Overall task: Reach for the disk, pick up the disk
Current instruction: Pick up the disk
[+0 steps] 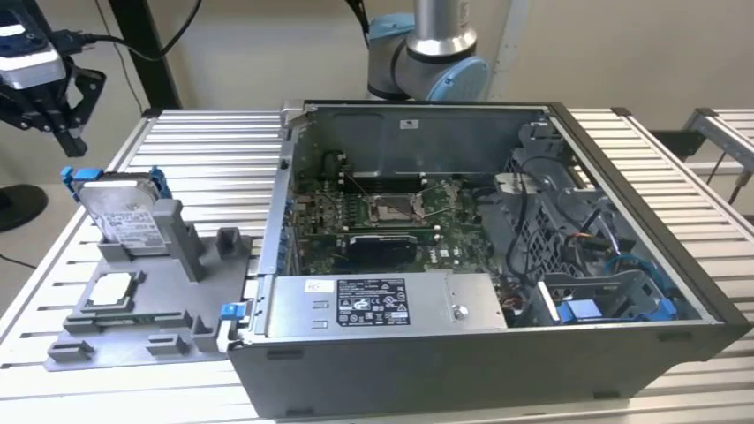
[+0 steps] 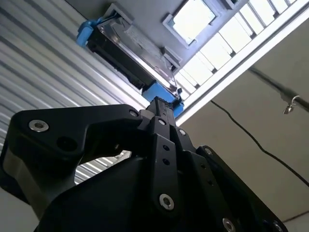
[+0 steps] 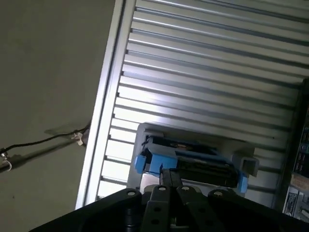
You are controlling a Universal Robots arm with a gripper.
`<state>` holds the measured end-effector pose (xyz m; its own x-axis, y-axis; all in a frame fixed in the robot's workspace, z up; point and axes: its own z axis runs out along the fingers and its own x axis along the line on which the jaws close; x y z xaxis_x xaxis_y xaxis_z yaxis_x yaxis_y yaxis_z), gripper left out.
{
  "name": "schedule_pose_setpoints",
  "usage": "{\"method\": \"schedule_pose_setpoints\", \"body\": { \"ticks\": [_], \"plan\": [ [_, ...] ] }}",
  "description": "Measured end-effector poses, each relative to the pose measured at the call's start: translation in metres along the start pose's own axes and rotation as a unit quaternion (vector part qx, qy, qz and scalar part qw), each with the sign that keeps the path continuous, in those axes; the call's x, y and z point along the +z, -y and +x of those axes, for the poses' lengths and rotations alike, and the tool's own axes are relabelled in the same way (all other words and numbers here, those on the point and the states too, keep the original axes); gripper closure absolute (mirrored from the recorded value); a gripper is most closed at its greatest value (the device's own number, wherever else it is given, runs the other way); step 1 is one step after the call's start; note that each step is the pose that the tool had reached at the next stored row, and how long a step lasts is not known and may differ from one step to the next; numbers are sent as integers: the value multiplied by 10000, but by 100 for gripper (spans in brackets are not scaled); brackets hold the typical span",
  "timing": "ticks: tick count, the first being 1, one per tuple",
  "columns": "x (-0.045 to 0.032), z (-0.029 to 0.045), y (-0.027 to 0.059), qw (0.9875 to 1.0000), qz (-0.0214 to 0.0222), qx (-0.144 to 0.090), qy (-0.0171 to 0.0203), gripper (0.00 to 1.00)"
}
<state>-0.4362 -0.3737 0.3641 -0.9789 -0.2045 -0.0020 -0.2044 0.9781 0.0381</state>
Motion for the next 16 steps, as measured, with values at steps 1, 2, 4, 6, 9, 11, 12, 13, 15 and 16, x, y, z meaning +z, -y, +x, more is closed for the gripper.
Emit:
{"method": "schedule_pose_setpoints", "body": {
  "ticks": [1,2,4,6,9,11,12,13,15,16],
  "plan": [
    [0,0,0,10000,0,-93,-3,100],
    [0,0,0,9998,0,-182,-7,100],
    [0,0,0,9993,0,-362,-14,100],
    [0,0,0,9985,-1,-550,-21,100],
    [0,0,0,9966,-1,-818,-31,100],
    [0,0,0,9950,-1,-1001,-39,100],
    [0,0,0,9939,-1,-1098,-42,100],
    [0,0,0,9930,-1,-1182,-45,100],
    [0,0,0,9907,-1,-1359,-52,100],
    [0,0,0,9895,-1,-1442,-56,100]
  ]
}}
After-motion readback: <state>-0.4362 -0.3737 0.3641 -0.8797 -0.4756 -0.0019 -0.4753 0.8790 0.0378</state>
